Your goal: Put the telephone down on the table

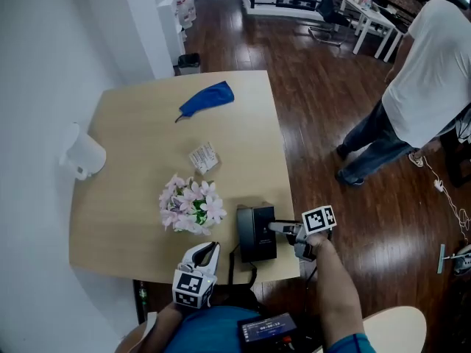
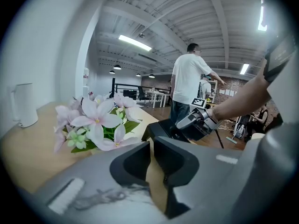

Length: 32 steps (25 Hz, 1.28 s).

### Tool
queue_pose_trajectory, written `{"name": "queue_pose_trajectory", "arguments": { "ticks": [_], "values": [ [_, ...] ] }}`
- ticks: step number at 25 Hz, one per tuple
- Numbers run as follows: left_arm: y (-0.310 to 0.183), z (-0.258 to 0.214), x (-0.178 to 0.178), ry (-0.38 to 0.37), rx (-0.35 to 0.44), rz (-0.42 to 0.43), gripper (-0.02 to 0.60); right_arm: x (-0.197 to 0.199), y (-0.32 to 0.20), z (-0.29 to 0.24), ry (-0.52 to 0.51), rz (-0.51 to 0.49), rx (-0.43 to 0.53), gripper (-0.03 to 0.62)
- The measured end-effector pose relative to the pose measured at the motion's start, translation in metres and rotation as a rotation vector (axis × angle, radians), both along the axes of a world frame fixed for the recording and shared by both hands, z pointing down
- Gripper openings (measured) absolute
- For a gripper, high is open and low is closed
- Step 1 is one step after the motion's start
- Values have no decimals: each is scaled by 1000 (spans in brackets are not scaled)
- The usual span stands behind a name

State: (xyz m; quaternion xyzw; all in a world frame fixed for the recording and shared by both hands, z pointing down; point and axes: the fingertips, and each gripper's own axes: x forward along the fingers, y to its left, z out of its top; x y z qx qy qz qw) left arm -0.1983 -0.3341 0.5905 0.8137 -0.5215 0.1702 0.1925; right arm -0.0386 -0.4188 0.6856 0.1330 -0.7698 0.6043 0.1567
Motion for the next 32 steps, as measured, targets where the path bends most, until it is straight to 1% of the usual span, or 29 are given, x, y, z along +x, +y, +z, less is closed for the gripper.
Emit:
{"name": "queue_pose_trajectory", "arguments": {
  "ticks": [2,4,5,8,10,11,13,15,16,18,20,24,28,32],
  "values": [
    [0,-3,7,22,13,29,40,12,-4,-9,92,68,87,237],
    [-4,-14,16,41,38,62,38,26,-5,-23,209,159,195,230],
    [-5,-20,21,53,52,78,37,33,-5,-31,268,212,248,211],
    [-7,-36,27,77,91,104,29,54,5,-65,439,370,423,105],
    [-9,-53,23,89,128,102,23,61,16,-94,529,459,548,15],
    [-10,-62,21,100,148,97,21,62,23,-109,567,501,605,-11],
    [-10,-84,14,129,188,90,14,60,39,-139,628,581,706,-11],
    [-4,-104,6,156,221,101,12,50,59,-162,677,650,776,-11],
    [1,-111,4,169,230,116,12,45,70,-170,703,681,797,-11],
    [13,-120,3,195,229,159,12,35,94,-179,746,737,806,-11],
    [29,-119,4,219,203,206,12,26,120,-181,779,779,787,-11],
    [63,-109,11,263,146,319,12,14,174,-179,826,858,711,-11],
    [91,-102,28,272,115,443,12,18,219,-181,876,940,666,-11],
    [113,-114,44,276,135,520,12,32,255,-190,909,1013,657,-9]
  ]
}}
